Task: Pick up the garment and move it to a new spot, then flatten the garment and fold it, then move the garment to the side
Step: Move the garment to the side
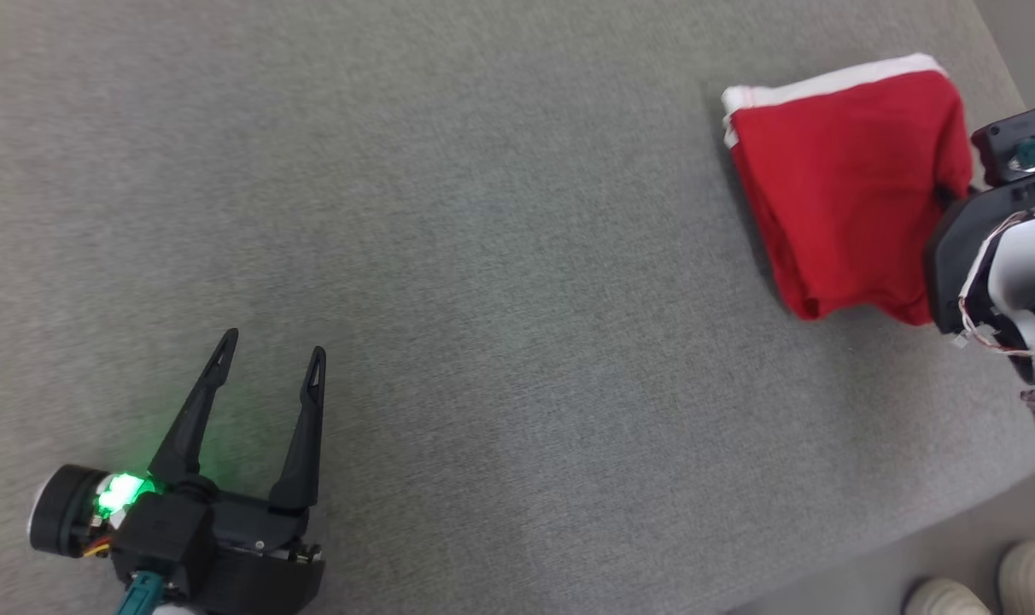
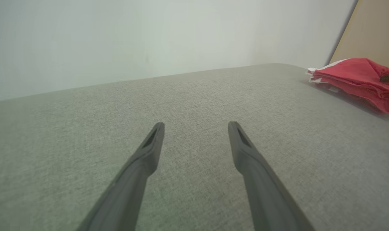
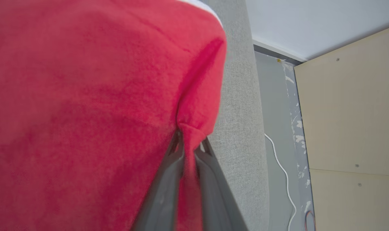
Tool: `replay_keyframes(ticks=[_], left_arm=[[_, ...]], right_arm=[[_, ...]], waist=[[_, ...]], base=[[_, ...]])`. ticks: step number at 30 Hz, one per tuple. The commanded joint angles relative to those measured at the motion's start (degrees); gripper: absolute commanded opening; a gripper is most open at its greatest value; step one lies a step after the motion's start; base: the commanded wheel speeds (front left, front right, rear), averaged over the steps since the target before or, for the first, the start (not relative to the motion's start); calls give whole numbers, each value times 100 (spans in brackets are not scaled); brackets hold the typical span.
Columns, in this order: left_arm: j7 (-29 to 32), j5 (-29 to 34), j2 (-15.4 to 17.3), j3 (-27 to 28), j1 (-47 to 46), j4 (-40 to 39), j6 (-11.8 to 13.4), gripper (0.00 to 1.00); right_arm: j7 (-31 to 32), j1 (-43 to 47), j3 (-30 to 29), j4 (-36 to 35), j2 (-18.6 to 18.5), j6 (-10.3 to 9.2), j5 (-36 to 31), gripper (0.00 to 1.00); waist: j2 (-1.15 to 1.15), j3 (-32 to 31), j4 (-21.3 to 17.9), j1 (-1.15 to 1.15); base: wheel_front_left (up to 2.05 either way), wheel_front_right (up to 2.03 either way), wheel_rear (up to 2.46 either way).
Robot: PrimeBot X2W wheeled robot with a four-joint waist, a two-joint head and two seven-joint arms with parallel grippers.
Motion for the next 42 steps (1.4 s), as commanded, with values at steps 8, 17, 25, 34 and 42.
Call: replay_keyframes(ticks=[8, 17, 25, 34, 42], left_arm=[[-14, 46, 256, -7, -15, -99, -5, 100], [-11, 80, 349, -166, -48, -265, -7, 100], [3, 38, 398, -180, 42, -285, 41, 100], [3, -45, 336, -255, -12, -205, 83, 100], [1, -116, 198, -261, -33, -191, 125, 100]], right_arm=[[-933, -482, -19, 534, -267, -12, -200, 0], [-1794, -791, -114, 1241, -470, -12, -259, 0], [-2378, -945, -257, 1708, -540, -12, -374, 0], [-2806, -1020, -331, 2088, -438, -13, -456, 100], [-3128, -893, -253, 2200, -311, -13, -310, 100]], waist=[[-1, 468, -337, -1], [-1, 615, -296, -1], [-1, 637, -249, -1], [-1, 565, -145, -1], [-1, 306, 30, -1]], base=[[0, 0, 0], [0, 0, 0], [0, 0, 0], [0, 0, 0], [0, 0, 0]])
